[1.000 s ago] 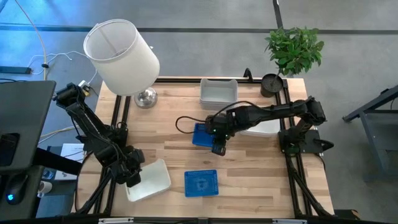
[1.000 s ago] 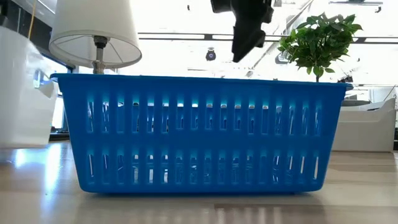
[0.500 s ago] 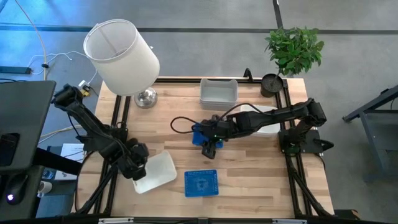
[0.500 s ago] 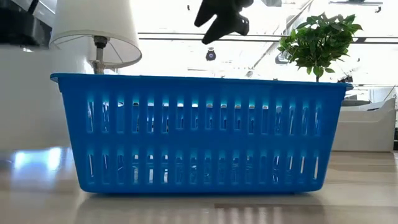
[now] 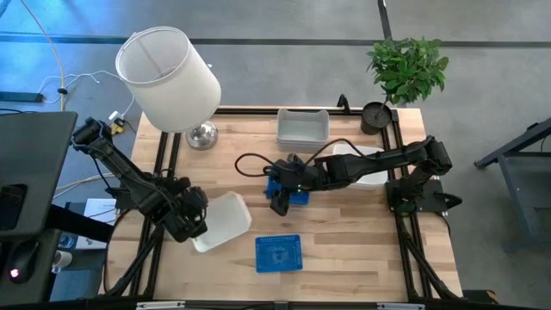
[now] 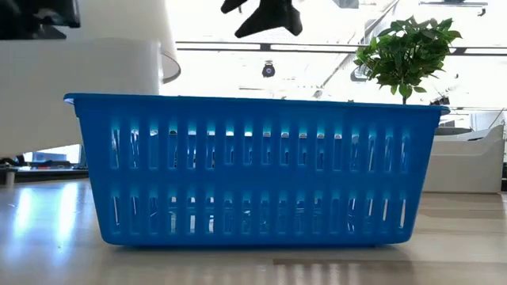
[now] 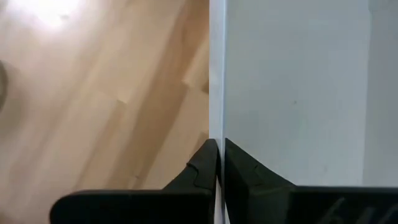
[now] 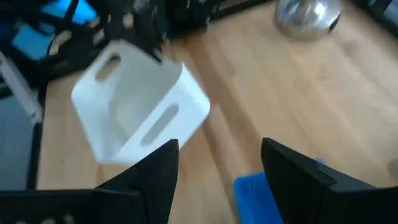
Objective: Stack baskets by color
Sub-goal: Stack the bottom white bin on top of the top white bins
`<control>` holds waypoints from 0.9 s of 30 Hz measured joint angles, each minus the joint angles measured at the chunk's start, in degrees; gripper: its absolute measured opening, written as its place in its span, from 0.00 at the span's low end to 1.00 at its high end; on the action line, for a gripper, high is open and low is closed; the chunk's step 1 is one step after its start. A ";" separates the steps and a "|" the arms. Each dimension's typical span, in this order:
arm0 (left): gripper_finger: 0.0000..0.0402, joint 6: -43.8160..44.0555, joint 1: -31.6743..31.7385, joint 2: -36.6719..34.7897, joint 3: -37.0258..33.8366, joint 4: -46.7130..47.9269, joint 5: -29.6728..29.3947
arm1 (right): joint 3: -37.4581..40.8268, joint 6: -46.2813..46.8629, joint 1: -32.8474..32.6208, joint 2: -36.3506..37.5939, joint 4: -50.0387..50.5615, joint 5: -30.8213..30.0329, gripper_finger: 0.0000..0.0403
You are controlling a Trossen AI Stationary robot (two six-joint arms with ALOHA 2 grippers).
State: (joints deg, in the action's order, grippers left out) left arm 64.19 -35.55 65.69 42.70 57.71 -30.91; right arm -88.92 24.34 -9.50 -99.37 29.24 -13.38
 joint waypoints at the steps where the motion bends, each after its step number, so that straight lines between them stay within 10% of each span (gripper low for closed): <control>1: 0.00 -0.38 0.27 0.00 0.07 -0.06 -1.12 | 0.00 -0.97 0.00 0.00 -1.02 -1.18 0.54; 12: 0.00 -6.33 5.75 0.70 0.09 1.81 -4.49 | 0.00 -8.79 0.39 0.00 -5.92 -11.64 0.54; 27: 0.00 -18.12 13.83 2.65 10.11 13.07 -7.39 | 0.00 -11.34 3.50 0.00 -7.68 -11.42 0.54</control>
State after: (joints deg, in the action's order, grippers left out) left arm 46.07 -21.72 68.34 52.81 70.77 -38.31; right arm -88.92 12.99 -5.99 -99.37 21.57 -24.80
